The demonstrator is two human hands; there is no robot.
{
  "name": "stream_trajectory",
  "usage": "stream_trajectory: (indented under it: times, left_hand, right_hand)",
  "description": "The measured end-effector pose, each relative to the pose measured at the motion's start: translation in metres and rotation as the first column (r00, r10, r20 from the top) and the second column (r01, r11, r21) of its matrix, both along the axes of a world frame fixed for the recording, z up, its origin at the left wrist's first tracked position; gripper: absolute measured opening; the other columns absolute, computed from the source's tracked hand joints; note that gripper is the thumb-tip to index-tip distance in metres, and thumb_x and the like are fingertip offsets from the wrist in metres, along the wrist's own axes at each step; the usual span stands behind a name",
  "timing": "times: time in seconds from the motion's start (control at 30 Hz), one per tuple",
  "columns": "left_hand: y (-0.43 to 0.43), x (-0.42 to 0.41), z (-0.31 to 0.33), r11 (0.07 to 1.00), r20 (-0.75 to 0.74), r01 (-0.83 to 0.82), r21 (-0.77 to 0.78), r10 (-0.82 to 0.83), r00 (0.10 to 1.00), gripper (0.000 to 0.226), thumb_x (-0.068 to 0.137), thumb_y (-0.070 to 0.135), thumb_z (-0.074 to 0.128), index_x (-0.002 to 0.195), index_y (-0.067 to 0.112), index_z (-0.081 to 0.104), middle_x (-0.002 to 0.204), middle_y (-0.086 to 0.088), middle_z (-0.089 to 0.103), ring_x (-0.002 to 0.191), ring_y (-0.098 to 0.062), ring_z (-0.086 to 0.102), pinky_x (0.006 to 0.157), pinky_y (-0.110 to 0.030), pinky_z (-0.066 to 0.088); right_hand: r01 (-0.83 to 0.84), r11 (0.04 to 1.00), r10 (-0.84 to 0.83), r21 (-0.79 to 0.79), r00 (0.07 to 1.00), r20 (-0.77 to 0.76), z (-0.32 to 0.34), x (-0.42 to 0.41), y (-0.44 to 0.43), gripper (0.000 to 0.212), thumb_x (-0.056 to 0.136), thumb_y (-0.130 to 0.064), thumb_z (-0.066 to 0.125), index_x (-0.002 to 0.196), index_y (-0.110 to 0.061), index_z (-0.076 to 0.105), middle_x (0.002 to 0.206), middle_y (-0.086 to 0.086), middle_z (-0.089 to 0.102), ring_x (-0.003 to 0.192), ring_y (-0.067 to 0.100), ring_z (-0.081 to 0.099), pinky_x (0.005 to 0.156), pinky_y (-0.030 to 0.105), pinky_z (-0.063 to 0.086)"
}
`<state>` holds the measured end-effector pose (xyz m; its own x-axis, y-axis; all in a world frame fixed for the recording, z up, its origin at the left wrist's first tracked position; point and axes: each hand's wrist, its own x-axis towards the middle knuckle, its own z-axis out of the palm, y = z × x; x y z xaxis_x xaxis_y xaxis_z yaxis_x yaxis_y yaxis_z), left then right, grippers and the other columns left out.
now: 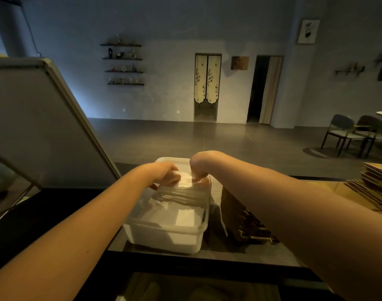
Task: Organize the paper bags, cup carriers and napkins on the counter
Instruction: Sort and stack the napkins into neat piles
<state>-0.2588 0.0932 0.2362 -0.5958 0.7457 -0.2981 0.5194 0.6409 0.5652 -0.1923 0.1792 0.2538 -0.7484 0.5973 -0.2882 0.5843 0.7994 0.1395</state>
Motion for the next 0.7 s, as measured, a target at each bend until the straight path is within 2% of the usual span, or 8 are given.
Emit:
stream_trajectory:
  times: [0.07,0.17,0.33,0.4,0.47,0.53,0.6,0.7]
  left_hand:
    - [-0.002,0.001,-0.001,0.998,0.108,-0.011,0.055,0.005,0.994,0.029,0.100,0.027,0.032,0.087,0.018,0.056,0.092,-0.006,0.052,0.084,-0.024,0.049,0.087,-0.040,0.044]
    - [-0.006,0.000,-0.001,0.990,0.366,-0.101,0.099,0.058,0.929,0.038,0.101,0.036,0.027,0.083,0.021,0.056,0.080,-0.002,0.049,0.066,-0.019,0.043,0.064,-0.030,0.038]
    - [-0.006,0.004,-0.004,0.986,0.356,-0.114,0.124,0.062,0.932,0.031,0.100,0.026,0.032,0.081,0.010,0.051,0.071,-0.006,0.040,0.055,-0.021,0.035,0.054,-0.029,0.033]
    - [-0.003,0.004,-0.006,0.992,0.272,-0.081,0.101,0.051,0.961,0.022,0.100,0.019,0.033,0.104,0.008,0.052,0.075,-0.009,0.042,0.058,-0.021,0.039,0.055,-0.031,0.036]
    - [-0.002,0.005,-0.007,0.995,0.189,-0.051,0.087,0.034,0.981,0.030,0.100,0.015,0.033,0.127,0.010,0.045,0.082,-0.011,0.046,0.064,-0.022,0.044,0.060,-0.032,0.043]
    - [-0.001,0.005,-0.004,0.997,0.128,-0.027,0.074,0.017,0.992,0.038,0.099,0.016,0.037,0.137,0.015,0.038,0.102,-0.014,0.052,0.086,-0.026,0.053,0.083,-0.039,0.048]
    - [-0.003,0.007,0.000,0.997,0.032,-0.014,0.079,0.012,0.999,0.045,0.100,0.020,0.038,0.144,0.021,0.029,0.129,-0.015,0.047,0.113,-0.029,0.048,0.101,-0.040,0.039]
    - [-0.011,0.010,0.012,0.987,-0.036,-0.012,0.160,0.018,0.999,0.050,0.100,0.024,0.041,0.146,0.022,0.023,0.141,-0.013,0.039,0.121,-0.027,0.043,0.105,-0.039,0.034]
  right_hand:
    - [-0.010,1.000,0.010,0.005,1.000,0.014,-0.005,-0.003,0.003,0.026,0.094,-0.016,0.053,0.117,-0.007,0.060,0.075,0.001,0.047,0.089,0.020,0.050,0.093,0.030,0.043]
    - [-0.042,0.998,0.043,-0.038,0.998,0.035,-0.003,0.001,0.001,0.029,0.095,-0.013,0.051,0.121,-0.001,0.057,0.081,0.004,0.047,0.091,0.018,0.046,0.088,0.028,0.042]
    - [-0.029,0.999,0.032,-0.035,0.997,0.074,-0.010,0.002,0.001,0.029,0.095,-0.007,0.050,0.122,0.001,0.057,0.089,0.007,0.051,0.090,0.018,0.047,0.098,0.030,0.042]
    - [-0.038,0.999,0.040,-0.036,0.998,0.047,-0.010,0.000,0.001,0.029,0.095,-0.009,0.050,0.121,0.001,0.057,0.085,0.006,0.050,0.091,0.019,0.047,0.099,0.031,0.041]
    - [-0.052,0.998,0.053,-0.029,0.998,0.017,-0.005,0.002,-0.001,0.030,0.096,-0.011,0.049,0.123,0.001,0.055,0.095,0.008,0.050,0.092,0.020,0.047,0.098,0.031,0.041]
    - [-0.056,0.998,0.056,-0.013,0.998,-0.043,0.002,0.005,-0.004,0.031,0.097,-0.009,0.045,0.125,0.003,0.053,0.093,0.008,0.048,0.093,0.020,0.045,0.097,0.030,0.041]
    - [-0.042,0.999,0.043,0.011,0.990,-0.134,0.012,0.011,-0.008,0.031,0.098,-0.005,0.039,0.125,0.003,0.051,0.095,0.008,0.048,0.095,0.022,0.046,0.096,0.030,0.040]
    - [-0.031,0.999,0.036,0.023,0.967,-0.252,0.027,0.018,-0.013,0.031,0.097,-0.005,0.040,0.125,0.000,0.052,0.116,0.011,0.052,0.105,0.024,0.052,0.097,0.032,0.043]
